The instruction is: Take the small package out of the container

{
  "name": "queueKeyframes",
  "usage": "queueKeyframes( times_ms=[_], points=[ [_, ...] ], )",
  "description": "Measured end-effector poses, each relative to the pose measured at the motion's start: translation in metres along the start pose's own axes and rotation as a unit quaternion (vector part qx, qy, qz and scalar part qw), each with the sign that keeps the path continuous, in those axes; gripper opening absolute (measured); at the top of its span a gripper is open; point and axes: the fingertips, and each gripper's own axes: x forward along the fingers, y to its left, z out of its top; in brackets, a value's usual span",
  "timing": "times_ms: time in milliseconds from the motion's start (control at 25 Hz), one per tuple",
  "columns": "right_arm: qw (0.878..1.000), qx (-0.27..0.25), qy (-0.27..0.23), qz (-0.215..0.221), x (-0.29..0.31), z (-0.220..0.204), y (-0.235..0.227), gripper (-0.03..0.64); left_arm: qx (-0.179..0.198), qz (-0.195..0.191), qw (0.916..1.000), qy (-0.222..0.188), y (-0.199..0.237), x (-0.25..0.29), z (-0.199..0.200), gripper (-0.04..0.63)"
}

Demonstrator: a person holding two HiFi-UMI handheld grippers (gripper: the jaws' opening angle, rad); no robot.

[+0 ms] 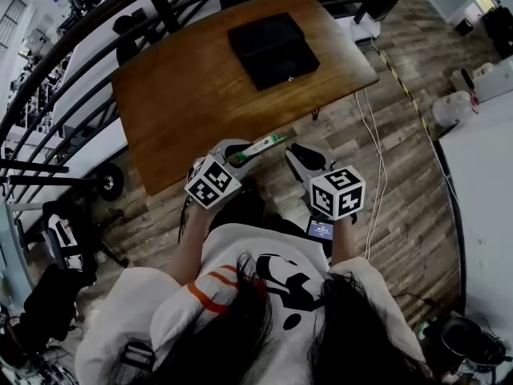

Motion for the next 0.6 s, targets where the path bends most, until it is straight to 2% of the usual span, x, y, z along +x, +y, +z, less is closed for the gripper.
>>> queueKeyframes(
  times_ms=[320, 600],
  points=[
    [1.000, -0.013, -0.007, 0.007, -0.050, -0.040, 0.030, 0.087, -0.004, 0.014, 0.9999, -0.007, -0.075, -0.020, 0.006, 0.091],
    [0.999, -0.042, 0.002, 0.012, -0.078, -0.072, 0.052, 0.084, -0.033, 0.034, 0.9988, -0.010, -0.127, -0.028, 0.000, 0.091]
  ],
)
